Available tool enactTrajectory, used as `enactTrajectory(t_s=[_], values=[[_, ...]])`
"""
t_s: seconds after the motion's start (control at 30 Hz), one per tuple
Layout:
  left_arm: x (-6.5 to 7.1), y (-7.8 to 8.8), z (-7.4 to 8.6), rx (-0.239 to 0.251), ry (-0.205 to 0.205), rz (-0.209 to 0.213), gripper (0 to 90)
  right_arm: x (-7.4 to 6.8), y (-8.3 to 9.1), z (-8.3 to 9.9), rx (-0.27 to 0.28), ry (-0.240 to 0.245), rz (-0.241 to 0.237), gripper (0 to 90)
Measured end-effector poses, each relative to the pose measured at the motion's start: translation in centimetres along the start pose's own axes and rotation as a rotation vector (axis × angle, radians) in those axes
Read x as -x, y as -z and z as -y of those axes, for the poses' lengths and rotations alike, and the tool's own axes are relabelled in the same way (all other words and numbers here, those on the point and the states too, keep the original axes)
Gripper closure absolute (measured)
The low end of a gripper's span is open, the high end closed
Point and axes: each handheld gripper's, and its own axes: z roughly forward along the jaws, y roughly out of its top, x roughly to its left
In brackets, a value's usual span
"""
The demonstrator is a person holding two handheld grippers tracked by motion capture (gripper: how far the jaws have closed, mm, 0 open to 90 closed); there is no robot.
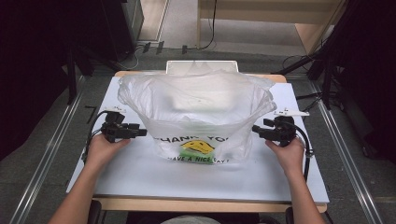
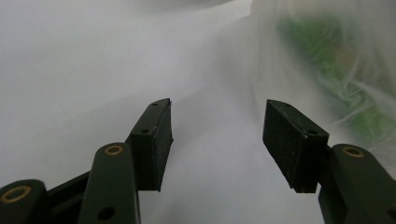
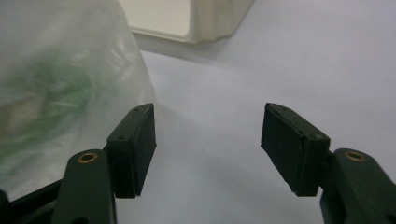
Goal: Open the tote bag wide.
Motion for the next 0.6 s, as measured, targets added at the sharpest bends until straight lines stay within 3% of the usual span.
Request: enactTrajectory(t_s=[0.13,0.2,0.23,0.27,0.3,0.33,0.47,0.53,0.57,0.6], values=[[-0.1,0.5,-1.0,-0.002,-0.026,0.022,47.2,0.0,0.4,-1.0,0.003,0.020,-0.049,41.0],[-0.2,0.8,-1.7,0.004,-0.046,0.031,49.0,0.1,0.9,-2.5,-0.015,0.057,-0.107,45.1],[-0.2,1.2,-2.6,-0.009,-0.077,0.027,49.9,0.1,1.2,-3.1,-0.008,0.075,-0.121,46.2],[-0.2,1.2,-2.6,-0.009,-0.077,0.027,51.2,0.1,1.2,-3.1,-0.008,0.075,-0.121,46.2],[-0.3,1.4,-3.1,-0.021,-0.100,0.027,52.9,0.2,1.9,-4.3,0.024,0.101,-0.144,48.8],[-0.2,1.6,-3.6,-0.024,-0.110,0.032,52.9,0.2,1.9,-4.3,0.024,0.101,-0.144,48.8],[0.3,3.0,-6.3,-0.025,-0.172,0.072,58.8,0.4,3.6,-7.7,0.052,0.161,-0.217,55.4],[0.5,3.3,-6.8,-0.017,-0.164,0.076,60.9,0.4,4.0,-8.5,0.043,0.183,-0.241,55.4],[0.7,4.1,-7.9,-0.017,-0.175,0.085,62.5,0.4,4.7,-9.9,0.029,0.236,-0.251,54.8],[0.7,4.1,-7.9,-0.017,-0.175,0.085,62.6,0.4,4.7,-9.9,0.029,0.236,-0.251,54.8]])
